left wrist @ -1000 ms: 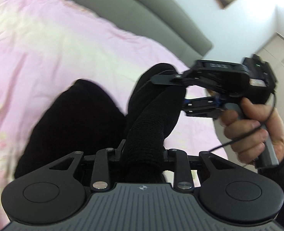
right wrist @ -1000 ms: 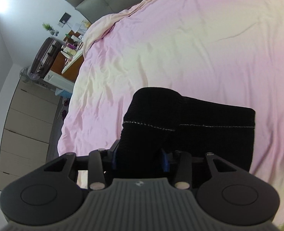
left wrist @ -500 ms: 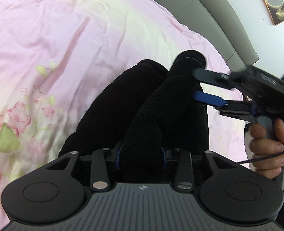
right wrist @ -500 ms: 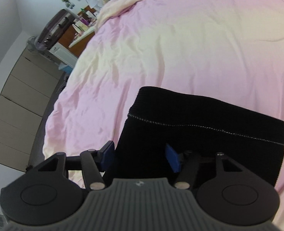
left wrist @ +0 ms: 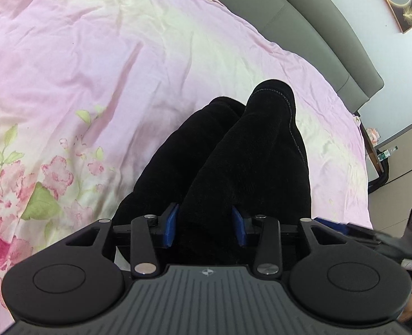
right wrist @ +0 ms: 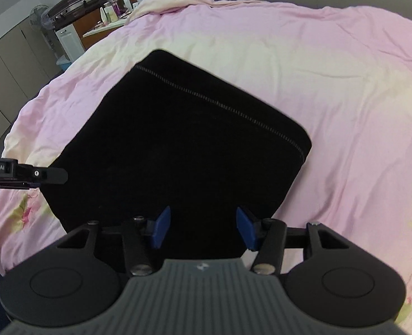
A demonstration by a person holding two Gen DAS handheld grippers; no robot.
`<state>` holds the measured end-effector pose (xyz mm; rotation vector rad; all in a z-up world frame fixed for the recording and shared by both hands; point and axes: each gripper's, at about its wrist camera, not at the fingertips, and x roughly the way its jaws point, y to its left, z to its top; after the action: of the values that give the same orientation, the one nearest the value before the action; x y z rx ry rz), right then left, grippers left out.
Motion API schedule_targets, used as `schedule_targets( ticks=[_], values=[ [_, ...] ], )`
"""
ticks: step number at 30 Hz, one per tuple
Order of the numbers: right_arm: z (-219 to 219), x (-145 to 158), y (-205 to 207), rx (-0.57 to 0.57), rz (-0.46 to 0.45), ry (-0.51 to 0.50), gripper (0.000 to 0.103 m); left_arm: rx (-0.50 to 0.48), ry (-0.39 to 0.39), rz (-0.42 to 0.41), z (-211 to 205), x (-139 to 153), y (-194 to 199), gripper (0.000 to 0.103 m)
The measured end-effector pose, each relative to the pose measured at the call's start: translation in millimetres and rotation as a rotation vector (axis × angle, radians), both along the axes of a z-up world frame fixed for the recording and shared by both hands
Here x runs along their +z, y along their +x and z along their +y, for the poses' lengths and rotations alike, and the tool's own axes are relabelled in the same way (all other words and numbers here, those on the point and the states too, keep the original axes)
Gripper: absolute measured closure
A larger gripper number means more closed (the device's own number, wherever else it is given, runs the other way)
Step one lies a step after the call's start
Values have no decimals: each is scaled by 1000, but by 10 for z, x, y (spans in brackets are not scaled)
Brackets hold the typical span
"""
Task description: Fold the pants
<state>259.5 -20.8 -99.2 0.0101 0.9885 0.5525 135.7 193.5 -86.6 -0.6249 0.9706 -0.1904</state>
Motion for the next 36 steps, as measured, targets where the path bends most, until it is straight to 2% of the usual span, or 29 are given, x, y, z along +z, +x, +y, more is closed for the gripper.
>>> schedule_targets(
  ticks=[2,4,5,7,8,10,13,15,16,17,18,20,22,23,24,25,27,28,31,32,36],
  values=[
    [49,-153,-103,-8,-25,2,44,-28,50,10,-50,-54,41,59],
    [103,-234,-180,10,-88,9,43,-45,154,7,-110,-97,109,62],
    [124,-224,-206,18,-117,23,44,-21,162,5,-94,-90,126,63],
    [170,-99,-283,55,-172,35,56,6,164,-23,-62,25,84,65],
    [182,-32,-331,87,-191,66,60,7,188,-38,-72,83,50,66],
    [243,-15,-391,127,-192,89,59,-8,264,-37,-120,92,21,67],
    [402,-213,-430,150,-205,34,55,2,261,7,-72,-73,57,58],
    [462,-301,-459,175,-237,3,55,-7,316,36,-92,-198,115,37],
    [464,-304,-456,170,-232,7,55,-11,349,45,-117,-221,145,33],
    [452,-270,-453,165,-220,11,55,-17,364,51,-132,-188,166,33],
    [437,-215,-460,167,-208,12,55,-24,363,56,-135,-115,176,40],
    [335,-71,-505,151,-178,44,56,-24,364,28,-147,158,146,47],
    [167,29,-528,105,-167,86,50,11,442,-34,-186,465,126,43],
    [85,62,-542,74,-170,108,45,16,449,-77,-195,607,145,30],
    [-2,87,-523,41,-163,124,45,6,427,-121,-200,725,183,17],
    [-83,99,-487,4,-148,137,45,-21,383,-156,-211,819,251,14],
    [-244,114,-389,-80,-115,172,45,-96,299,-189,-282,932,466,13],
    [-302,110,-347,-112,-100,186,45,-121,304,-197,-357,957,591,13],
    [-351,75,-311,-130,-87,191,45,-186,466,-232,-694,963,939,13],
    [-348,56,-308,-120,-95,178,45,-220,476,-227,-784,910,1061,13],
    [-293,-95,-248,-95,-113,107,45,-259,374,-156,-930,615,1430,14]
  ],
)
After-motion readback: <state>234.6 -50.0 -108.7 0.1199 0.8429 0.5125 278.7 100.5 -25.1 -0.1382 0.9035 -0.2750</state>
